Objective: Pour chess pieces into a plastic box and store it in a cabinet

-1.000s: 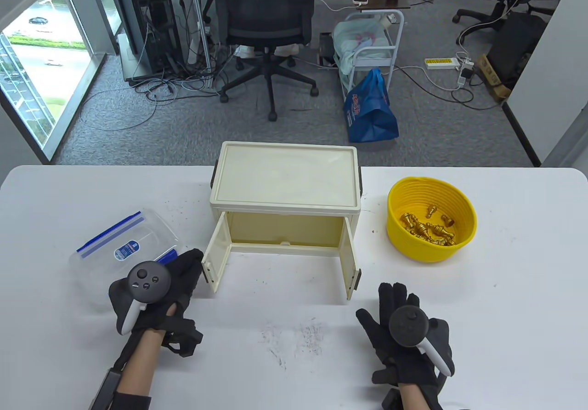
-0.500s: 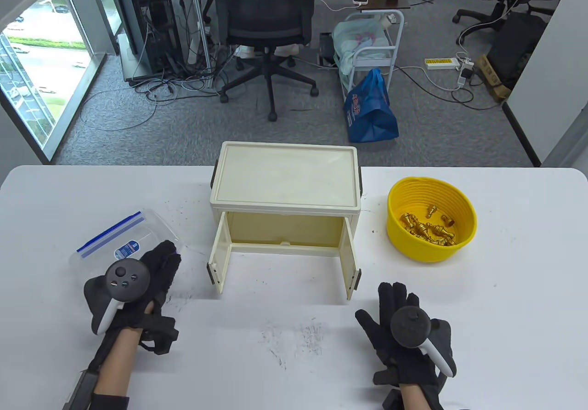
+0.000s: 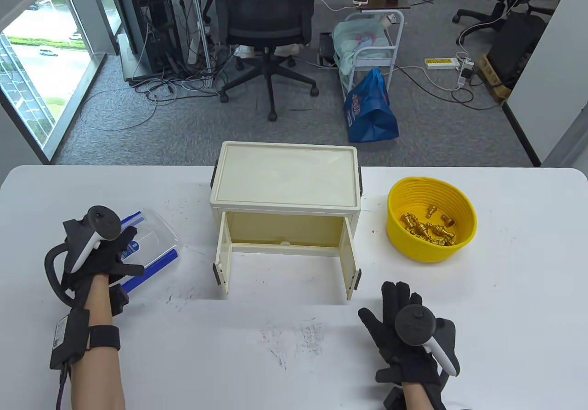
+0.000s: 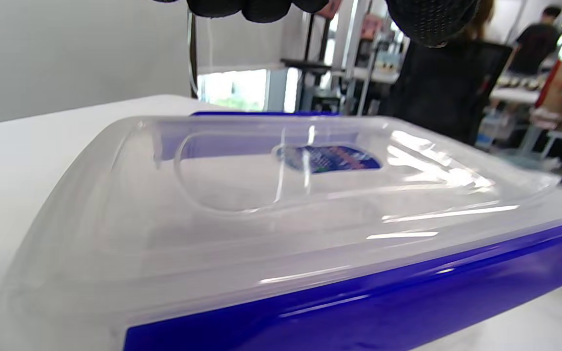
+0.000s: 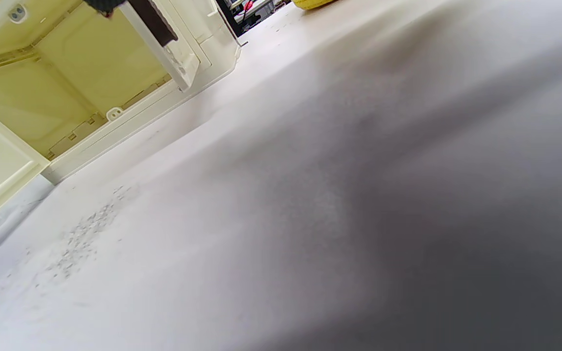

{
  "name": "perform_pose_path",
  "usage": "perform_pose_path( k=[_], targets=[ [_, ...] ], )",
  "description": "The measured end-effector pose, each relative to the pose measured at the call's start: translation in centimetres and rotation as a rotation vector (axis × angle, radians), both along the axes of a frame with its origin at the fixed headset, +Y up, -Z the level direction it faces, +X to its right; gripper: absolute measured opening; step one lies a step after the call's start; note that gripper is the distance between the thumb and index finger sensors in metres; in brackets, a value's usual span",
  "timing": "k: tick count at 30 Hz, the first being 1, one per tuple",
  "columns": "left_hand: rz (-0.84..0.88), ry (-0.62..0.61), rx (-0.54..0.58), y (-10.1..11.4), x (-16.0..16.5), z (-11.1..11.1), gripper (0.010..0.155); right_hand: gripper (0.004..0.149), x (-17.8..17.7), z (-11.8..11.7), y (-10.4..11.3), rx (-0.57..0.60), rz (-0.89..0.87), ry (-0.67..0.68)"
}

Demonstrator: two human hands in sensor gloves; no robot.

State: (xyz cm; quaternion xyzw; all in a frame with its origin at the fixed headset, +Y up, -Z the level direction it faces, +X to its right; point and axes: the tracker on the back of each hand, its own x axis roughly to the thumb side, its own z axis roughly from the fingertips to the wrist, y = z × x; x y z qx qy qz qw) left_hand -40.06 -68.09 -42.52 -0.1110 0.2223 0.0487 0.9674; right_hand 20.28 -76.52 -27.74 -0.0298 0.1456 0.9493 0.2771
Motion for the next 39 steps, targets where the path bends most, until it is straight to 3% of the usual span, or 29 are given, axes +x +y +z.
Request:
perform_pose_path(
  k=[6, 8, 10, 14, 24, 39],
  targets=[
    [0.146, 0.059, -0.174, -4.0, -1.9, -1.7, 0.093, 0.085, 0.2, 0.0, 0.0, 0.004, -0.005, -0.011],
    [0.157, 0.054, -0.118, -4.0, -2.1, -1.5, 0.093, 0.084, 0.2, 0.0, 0.0, 0.005, -0.006, -0.01],
    [0.142, 0.037, -0.162, -4.0, -1.9, -1.2, 0.092, 0.084, 0.2, -0.1, 0.0, -0.002, -0.005, -0.006],
    [0.102, 0.0, -0.146, -4.0, -1.4, -0.2, 0.092, 0.084, 0.2, 0.0, 0.1, 0.005, -0.002, -0.005],
    [0.071, -0.057, -0.177, -3.7, 0.5, 4.3, 0.093, 0.085, 0.2, 0.1, 0.3, 0.02, -0.006, 0.003],
    [-0.193, -0.2, -0.427, -2.0, 6.4, 9.8, 0.098, 0.085, 0.5, 0.4, 0.8, 0.055, -0.033, 0.004]
  ],
)
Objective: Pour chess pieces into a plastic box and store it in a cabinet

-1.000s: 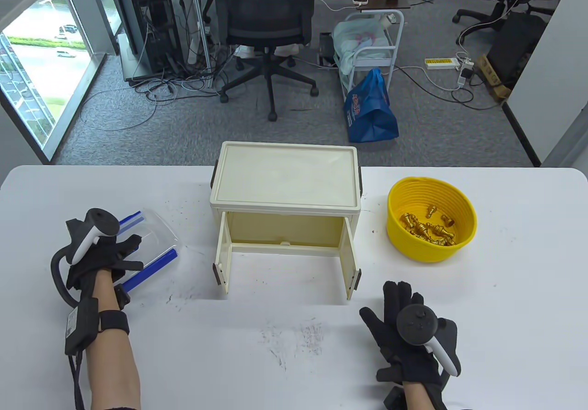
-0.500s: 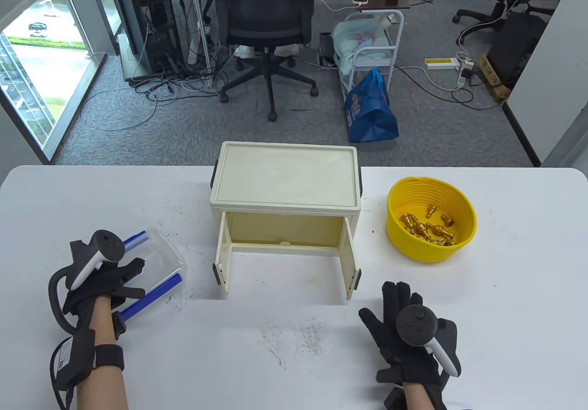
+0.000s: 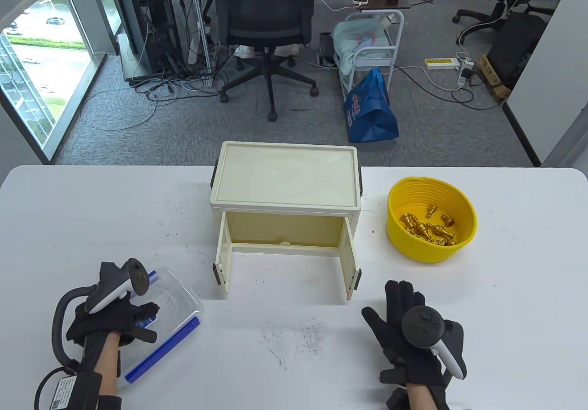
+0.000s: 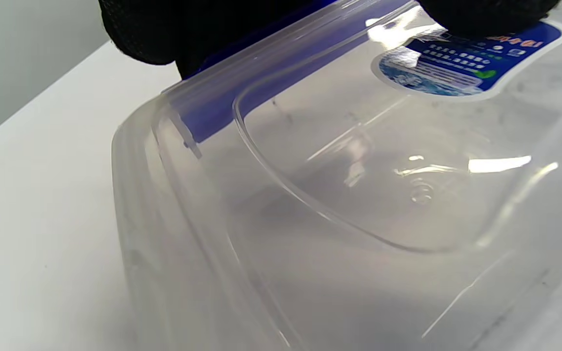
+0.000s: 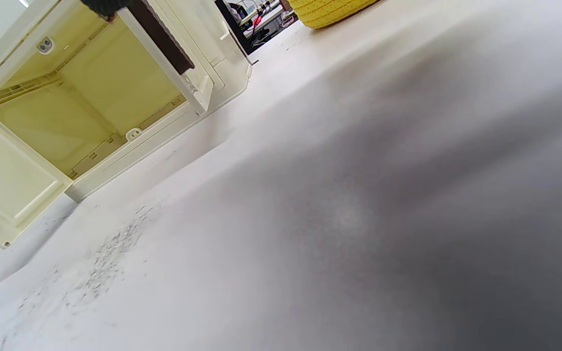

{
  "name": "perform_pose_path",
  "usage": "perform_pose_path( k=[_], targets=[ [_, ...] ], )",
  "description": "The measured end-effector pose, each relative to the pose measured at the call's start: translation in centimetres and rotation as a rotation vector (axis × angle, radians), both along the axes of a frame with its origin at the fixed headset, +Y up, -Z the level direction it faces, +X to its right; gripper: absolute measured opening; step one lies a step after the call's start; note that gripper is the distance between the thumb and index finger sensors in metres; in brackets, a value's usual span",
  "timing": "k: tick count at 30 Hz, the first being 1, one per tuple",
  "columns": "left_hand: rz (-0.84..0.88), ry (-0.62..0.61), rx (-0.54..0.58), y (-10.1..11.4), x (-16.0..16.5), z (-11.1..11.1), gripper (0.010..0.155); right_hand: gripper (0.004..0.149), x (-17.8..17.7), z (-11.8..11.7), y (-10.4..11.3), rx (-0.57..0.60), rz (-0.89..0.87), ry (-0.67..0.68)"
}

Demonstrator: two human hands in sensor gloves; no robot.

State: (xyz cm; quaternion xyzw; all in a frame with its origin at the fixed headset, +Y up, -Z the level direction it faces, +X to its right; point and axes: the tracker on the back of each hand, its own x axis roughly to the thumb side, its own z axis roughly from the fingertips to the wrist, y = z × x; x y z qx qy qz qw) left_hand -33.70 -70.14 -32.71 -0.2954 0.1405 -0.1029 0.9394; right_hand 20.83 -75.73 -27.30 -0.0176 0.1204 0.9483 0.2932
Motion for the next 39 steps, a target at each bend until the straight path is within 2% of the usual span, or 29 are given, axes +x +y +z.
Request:
perform_pose_path(
  k=[13, 17, 26, 34, 39],
  targets=[
    [-0.083, -0.162, -0.063, -0.1, 5.7, 2.8, 0.093, 0.084, -0.6, 0.2, 0.1, 0.016, 0.034, 0.027],
    [-0.047, -0.22, -0.075, -0.2, 7.4, 3.3, 0.091, 0.084, -0.5, 0.3, 0.2, 0.025, 0.031, 0.025],
    [0.092, -0.339, -0.057, -0.3, 11.9, 3.8, 0.076, 0.084, -0.5, 0.4, 0.2, 0.025, 0.029, 0.029],
    [0.192, -0.311, -0.012, -0.7, 15.4, 3.7, 0.073, 0.084, -0.5, 0.4, 0.3, 0.021, 0.026, 0.028],
    [0.236, -0.233, 0.131, -1.2, 17.4, 3.6, 0.072, 0.084, -0.5, 0.4, 0.4, 0.016, 0.03, 0.024]
  ],
)
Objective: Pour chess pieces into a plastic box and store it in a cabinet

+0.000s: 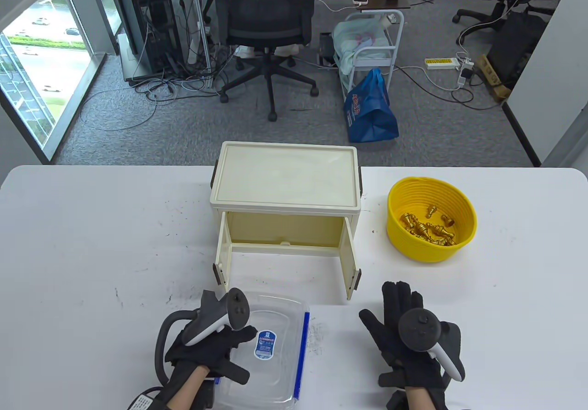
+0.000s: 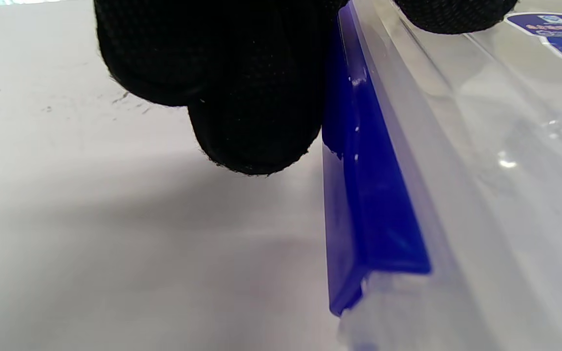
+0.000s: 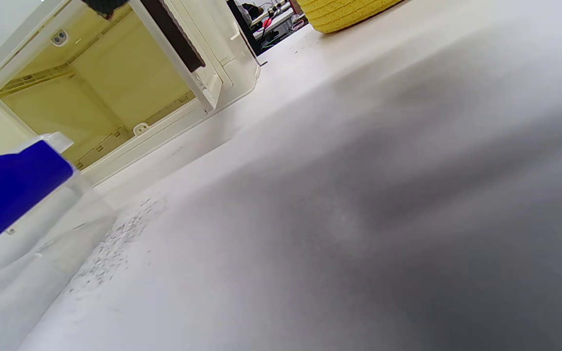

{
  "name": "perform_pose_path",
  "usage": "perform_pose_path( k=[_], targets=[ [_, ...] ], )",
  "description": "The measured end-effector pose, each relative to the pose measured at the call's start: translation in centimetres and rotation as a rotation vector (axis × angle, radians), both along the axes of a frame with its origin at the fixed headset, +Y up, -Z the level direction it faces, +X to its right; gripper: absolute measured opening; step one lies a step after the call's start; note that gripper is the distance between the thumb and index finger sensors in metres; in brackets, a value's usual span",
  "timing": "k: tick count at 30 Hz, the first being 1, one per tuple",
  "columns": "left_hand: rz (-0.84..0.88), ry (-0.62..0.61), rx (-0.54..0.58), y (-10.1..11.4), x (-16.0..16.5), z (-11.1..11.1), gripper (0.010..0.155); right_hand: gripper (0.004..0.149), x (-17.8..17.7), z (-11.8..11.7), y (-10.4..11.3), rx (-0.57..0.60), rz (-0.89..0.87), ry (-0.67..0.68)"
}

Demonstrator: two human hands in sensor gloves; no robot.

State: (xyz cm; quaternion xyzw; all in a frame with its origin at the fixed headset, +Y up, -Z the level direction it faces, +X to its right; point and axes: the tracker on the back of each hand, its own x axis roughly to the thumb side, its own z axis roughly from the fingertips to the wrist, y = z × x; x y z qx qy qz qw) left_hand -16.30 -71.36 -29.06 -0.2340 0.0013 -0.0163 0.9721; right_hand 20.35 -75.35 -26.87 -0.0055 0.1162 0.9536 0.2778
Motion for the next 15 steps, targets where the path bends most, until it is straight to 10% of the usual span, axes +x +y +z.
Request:
perform_pose_path(
  k=[15],
  targets=[
    [0.014, 0.111, 0.181, -0.6, 3.0, -2.8, 0.071, 0.084, -0.2, -0.1, -0.1, -0.027, 0.009, 0.003]
  ],
)
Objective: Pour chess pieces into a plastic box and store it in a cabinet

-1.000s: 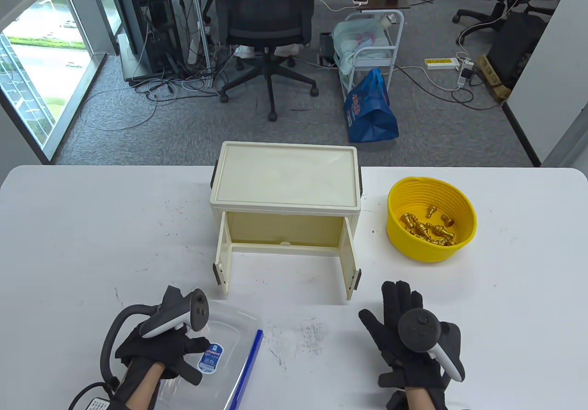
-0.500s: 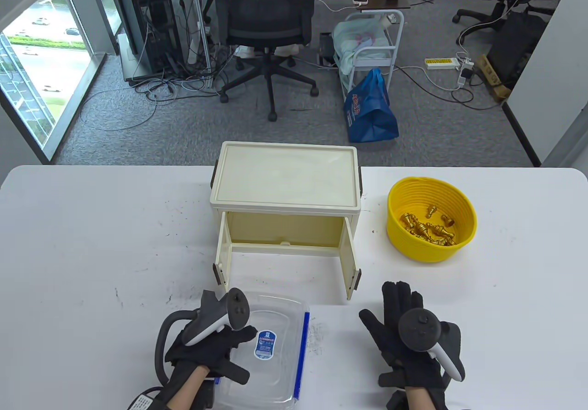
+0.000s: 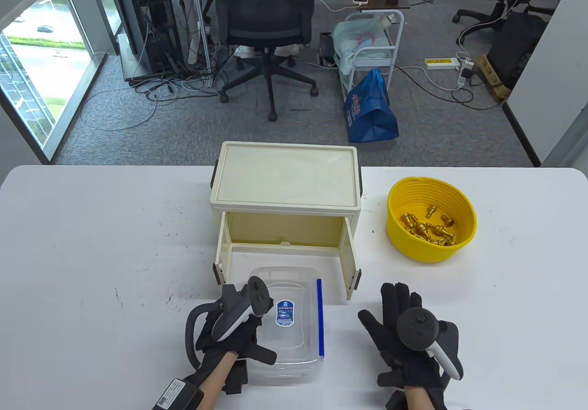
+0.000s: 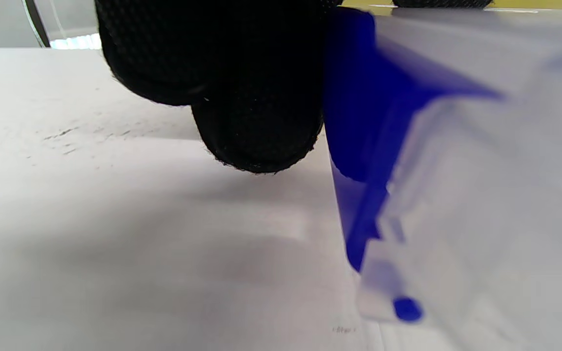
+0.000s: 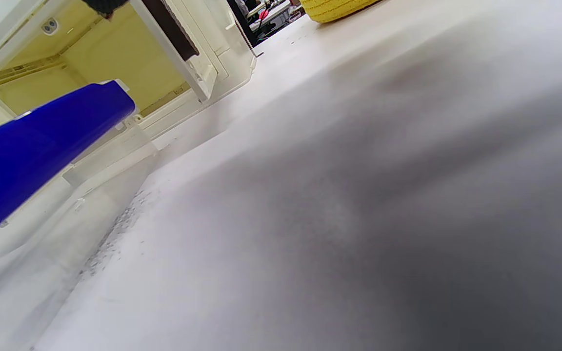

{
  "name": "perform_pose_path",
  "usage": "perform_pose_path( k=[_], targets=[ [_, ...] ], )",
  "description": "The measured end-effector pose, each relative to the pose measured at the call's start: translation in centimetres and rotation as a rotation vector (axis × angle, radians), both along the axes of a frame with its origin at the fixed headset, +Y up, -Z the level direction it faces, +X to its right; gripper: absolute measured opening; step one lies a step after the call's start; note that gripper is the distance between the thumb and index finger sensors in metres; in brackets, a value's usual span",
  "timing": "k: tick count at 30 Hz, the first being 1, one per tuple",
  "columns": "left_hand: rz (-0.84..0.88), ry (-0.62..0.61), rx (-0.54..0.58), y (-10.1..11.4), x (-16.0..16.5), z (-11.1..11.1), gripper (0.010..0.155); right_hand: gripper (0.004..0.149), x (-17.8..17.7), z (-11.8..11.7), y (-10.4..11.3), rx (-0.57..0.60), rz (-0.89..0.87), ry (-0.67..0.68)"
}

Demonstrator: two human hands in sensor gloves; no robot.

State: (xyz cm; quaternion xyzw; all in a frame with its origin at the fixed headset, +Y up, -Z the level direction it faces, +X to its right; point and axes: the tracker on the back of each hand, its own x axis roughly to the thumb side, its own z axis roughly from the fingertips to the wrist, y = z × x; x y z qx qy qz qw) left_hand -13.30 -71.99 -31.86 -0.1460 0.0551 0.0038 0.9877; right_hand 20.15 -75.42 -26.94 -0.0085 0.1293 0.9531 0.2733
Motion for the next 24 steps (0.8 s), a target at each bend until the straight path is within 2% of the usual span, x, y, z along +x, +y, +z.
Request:
perform_pose_path(
  k=[4, 8, 9, 12, 14, 16, 21, 24],
  targets=[
    [-0.01, -0.019, 0.011, 0.1, 0.2, 0.0, 0.072, 0.084, -0.1, 0.3, 0.8, 0.007, 0.028, -0.015],
    [-0.018, -0.097, 0.029, 1.0, -0.2, 1.2, 0.078, 0.081, -0.8, 1.7, 3.5, 0.067, 0.058, -0.041],
    [0.016, -0.116, 0.048, 1.4, -0.5, 1.8, 0.078, 0.078, -1.5, 2.3, 4.5, 0.105, 0.035, -0.017],
    [0.068, -0.134, 0.078, 2.2, -1.5, 3.0, 0.077, 0.074, -3.4, 3.0, 5.3, 0.122, -0.021, 0.062],
    [0.099, -0.12, 0.083, 2.1, -2.4, 3.3, 0.075, 0.074, -5.4, 2.6, 5.0, 0.088, -0.066, 0.131],
    [0.179, -0.088, 0.067, 1.1, -3.3, 3.2, 0.073, 0.076, -7.6, 1.6, 4.0, -0.018, -0.086, 0.175],
    [0.425, 0.006, 0.074, -2.2, -4.5, 3.3, 0.069, 0.072, -9.3, -0.1, 1.7, -0.124, -0.01, 0.093],
    [0.615, 0.056, 0.117, -3.9, -4.7, 3.4, 0.065, 0.066, -9.1, -0.9, 0.0, -0.165, -0.16, 0.07]
  ],
)
